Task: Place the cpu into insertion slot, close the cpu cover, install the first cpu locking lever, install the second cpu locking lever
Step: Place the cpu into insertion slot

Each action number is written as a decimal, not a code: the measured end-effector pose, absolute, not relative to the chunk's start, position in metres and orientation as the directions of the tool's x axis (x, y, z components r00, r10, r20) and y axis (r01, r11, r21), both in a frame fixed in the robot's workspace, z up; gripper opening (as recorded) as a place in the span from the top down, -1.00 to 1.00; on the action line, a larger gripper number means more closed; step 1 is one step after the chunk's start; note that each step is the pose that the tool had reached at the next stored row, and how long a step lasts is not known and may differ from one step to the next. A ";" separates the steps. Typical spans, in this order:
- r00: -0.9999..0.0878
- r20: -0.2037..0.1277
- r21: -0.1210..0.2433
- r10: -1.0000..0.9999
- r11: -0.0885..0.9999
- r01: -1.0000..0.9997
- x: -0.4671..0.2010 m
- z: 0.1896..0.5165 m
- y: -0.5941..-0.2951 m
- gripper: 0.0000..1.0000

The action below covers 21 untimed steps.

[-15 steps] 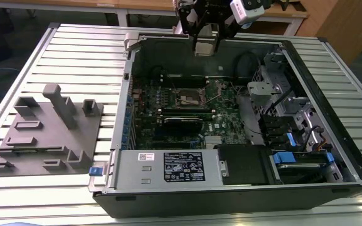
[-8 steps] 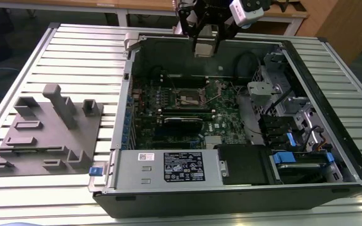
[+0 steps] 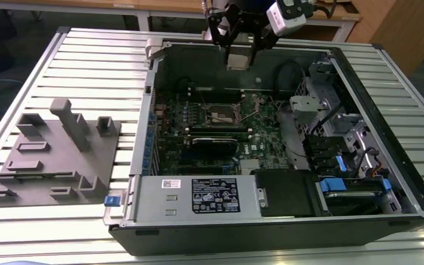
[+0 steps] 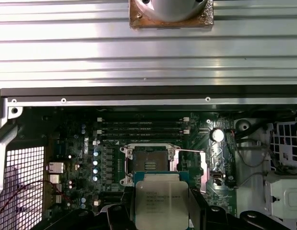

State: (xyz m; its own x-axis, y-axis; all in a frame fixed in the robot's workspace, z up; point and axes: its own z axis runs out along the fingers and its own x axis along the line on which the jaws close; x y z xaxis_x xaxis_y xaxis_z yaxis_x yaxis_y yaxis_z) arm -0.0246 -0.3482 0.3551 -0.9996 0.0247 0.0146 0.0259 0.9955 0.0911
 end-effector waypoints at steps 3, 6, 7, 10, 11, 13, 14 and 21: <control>-1.000 0.014 0.091 0.025 0.996 0.026 -0.025 0.355 -0.348 -0.07; -1.000 0.014 0.091 0.025 0.995 0.026 -0.026 0.353 -0.348 -0.07; -1.000 0.014 0.091 0.025 0.995 0.026 -0.026 0.353 -0.348 -0.07; -1.000 0.014 0.092 0.025 0.995 0.026 -0.026 0.353 -0.348 -0.07; -1.000 0.013 0.092 0.025 0.995 0.026 -0.026 0.352 -0.348 -0.07; -1.000 0.014 0.091 0.025 0.995 0.026 -0.026 0.351 -0.348 -0.07; -1.000 0.014 0.091 0.025 0.995 0.026 -0.026 0.351 -0.348 -0.07; -1.000 0.013 0.092 0.025 0.995 0.026 -0.025 0.349 -0.348 -0.07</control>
State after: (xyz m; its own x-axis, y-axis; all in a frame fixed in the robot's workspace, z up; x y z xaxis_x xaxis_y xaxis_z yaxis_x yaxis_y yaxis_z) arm -0.0255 -0.3482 0.3490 -0.9996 0.0247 0.0134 0.0259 0.9954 0.0919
